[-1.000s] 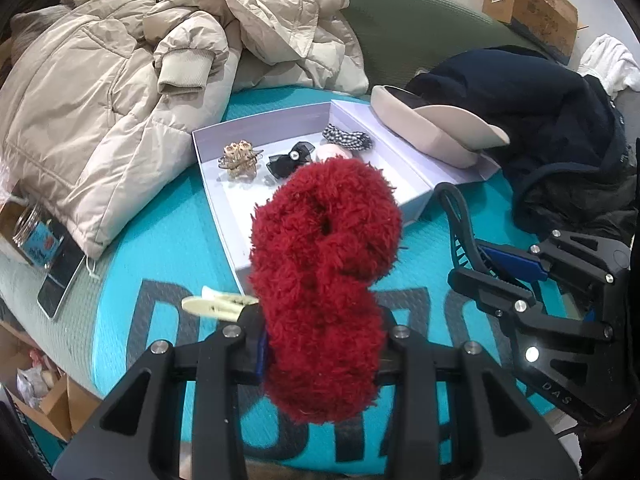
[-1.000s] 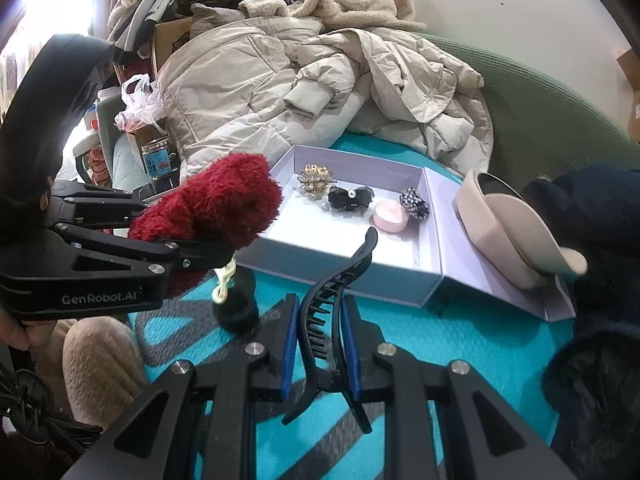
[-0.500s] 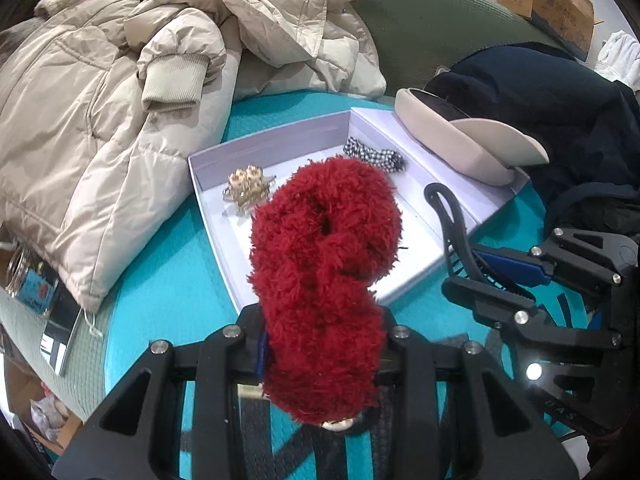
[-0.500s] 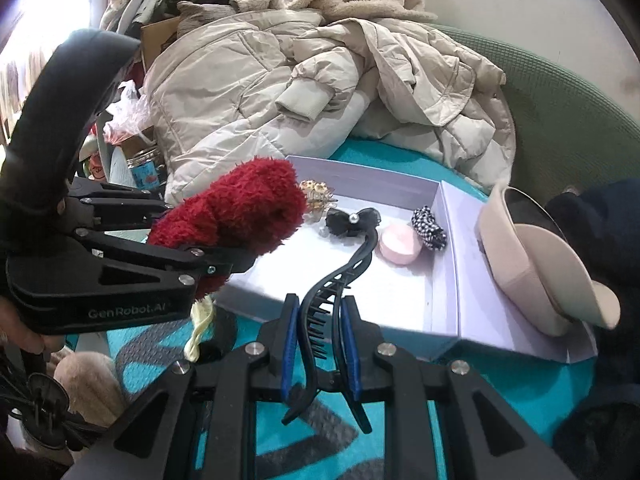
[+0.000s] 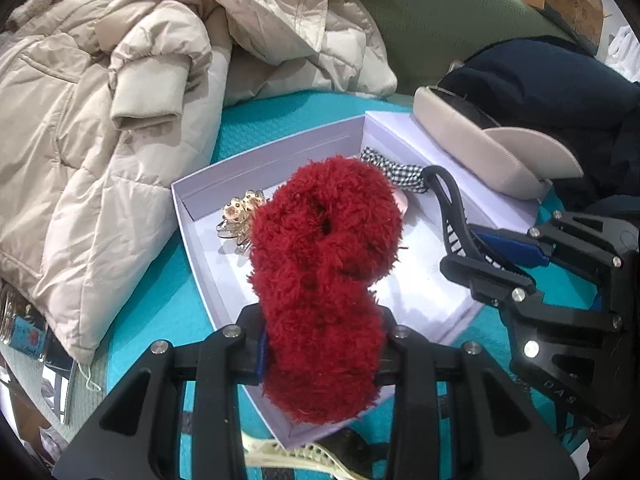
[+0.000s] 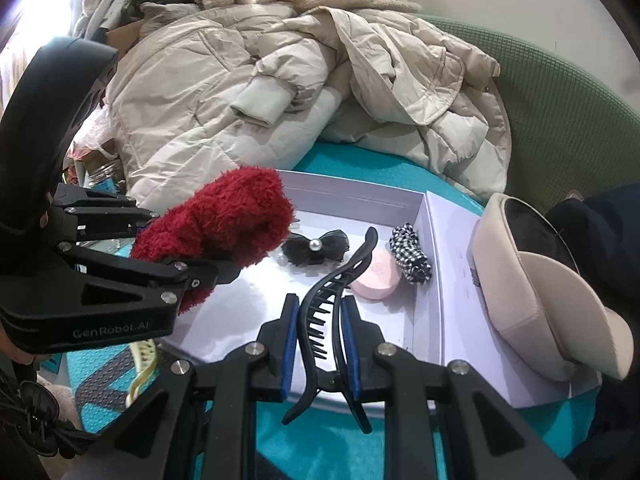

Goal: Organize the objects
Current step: 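Carry the red scrunchie with the left tool while the right tool carries the black clip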

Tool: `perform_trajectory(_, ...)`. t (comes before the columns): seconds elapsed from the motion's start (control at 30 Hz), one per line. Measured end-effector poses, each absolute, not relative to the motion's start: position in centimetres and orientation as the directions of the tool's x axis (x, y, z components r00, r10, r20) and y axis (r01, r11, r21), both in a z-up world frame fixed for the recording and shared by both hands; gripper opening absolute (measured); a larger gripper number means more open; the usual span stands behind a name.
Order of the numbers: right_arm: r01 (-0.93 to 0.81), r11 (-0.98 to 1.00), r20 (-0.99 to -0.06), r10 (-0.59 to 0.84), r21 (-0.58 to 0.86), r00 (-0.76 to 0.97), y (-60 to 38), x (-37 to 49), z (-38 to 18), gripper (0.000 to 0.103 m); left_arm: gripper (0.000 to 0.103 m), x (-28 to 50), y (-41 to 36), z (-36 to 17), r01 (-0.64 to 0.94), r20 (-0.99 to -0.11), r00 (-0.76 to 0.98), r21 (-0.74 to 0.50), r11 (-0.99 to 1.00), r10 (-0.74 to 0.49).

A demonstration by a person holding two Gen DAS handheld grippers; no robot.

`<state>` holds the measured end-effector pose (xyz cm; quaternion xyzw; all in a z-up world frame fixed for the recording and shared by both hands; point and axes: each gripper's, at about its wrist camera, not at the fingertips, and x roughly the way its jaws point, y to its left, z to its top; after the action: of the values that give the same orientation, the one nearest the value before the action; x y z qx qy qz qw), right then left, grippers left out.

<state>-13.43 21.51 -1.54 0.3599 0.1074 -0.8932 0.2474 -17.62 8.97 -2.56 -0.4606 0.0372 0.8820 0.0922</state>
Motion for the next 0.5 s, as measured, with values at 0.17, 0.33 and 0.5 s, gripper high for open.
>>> perform_trajectory(0.17, 0.516, -0.856, -0.707, -0.359, -0.009, -0.609, 21.3, -14.8, -2.6, 0.02, 0.032, -18.8, 9.2, -4.4, -0.205, -0.84, -0.525, -0.031, -0.978, 0.137)
perform_trajectory(0.33, 0.511, -0.86, -0.717, -0.351, -0.008, -0.602, 21.2, -15.7, -3.5, 0.02, 0.032, -19.5, 9.2, -5.6, -0.202, -0.851, -0.506, -0.041, -0.978, 0.14)
perform_trajectory(0.5, 0.509, -0.861, -0.727, -0.344, -0.009, -0.594, 21.1, -16.0, -3.9, 0.02, 0.033, -19.9, 9.4, -6.3, -0.207, -0.857, -0.495, -0.043, -0.977, 0.142)
